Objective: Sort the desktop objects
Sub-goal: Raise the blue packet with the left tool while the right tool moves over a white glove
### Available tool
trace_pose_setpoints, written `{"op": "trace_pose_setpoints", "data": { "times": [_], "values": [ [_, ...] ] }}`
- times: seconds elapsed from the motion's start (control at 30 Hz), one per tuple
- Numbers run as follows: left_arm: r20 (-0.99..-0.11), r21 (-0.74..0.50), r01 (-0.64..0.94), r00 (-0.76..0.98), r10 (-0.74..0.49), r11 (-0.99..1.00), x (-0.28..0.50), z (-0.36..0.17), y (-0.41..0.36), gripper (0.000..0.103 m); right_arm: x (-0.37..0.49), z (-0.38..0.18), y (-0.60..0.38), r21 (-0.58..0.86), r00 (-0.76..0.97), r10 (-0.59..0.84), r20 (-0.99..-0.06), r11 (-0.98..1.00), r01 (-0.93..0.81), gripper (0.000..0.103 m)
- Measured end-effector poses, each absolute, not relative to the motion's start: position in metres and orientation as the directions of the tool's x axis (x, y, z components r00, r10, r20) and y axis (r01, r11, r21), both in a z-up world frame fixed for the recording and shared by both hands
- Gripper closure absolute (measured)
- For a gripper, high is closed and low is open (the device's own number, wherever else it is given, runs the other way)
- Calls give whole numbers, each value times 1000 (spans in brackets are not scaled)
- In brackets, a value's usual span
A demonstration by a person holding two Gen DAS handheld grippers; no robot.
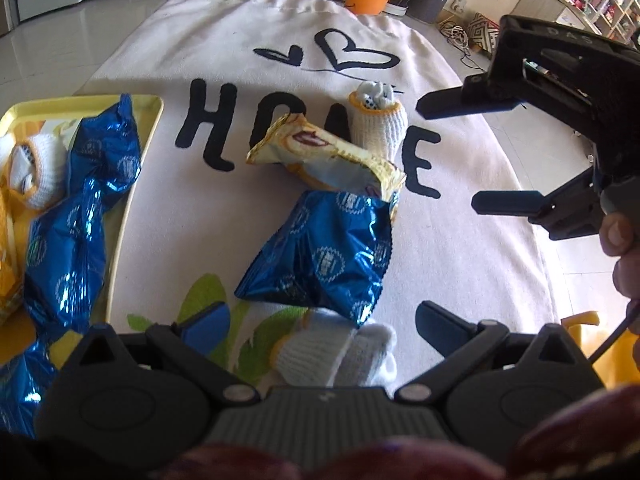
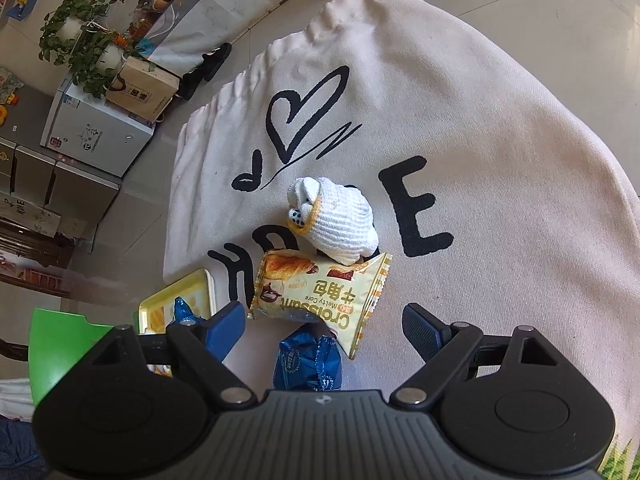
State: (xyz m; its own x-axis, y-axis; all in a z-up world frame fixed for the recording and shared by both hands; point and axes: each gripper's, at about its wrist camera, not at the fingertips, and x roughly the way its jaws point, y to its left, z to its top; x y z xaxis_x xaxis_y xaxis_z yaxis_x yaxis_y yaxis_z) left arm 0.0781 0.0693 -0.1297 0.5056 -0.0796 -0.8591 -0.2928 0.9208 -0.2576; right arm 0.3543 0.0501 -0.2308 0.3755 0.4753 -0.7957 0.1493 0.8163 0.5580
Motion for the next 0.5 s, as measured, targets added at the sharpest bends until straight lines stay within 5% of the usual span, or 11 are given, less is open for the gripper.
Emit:
{"op": "trace_pose_setpoints", "data": {
  "times": [0.5],
  "values": [
    [-867, -268, -294, 490, -96, 918, 118, -149, 77, 1, 351, -229, 20, 531, 412, 409, -814, 813, 241, 17]
  ]
}}
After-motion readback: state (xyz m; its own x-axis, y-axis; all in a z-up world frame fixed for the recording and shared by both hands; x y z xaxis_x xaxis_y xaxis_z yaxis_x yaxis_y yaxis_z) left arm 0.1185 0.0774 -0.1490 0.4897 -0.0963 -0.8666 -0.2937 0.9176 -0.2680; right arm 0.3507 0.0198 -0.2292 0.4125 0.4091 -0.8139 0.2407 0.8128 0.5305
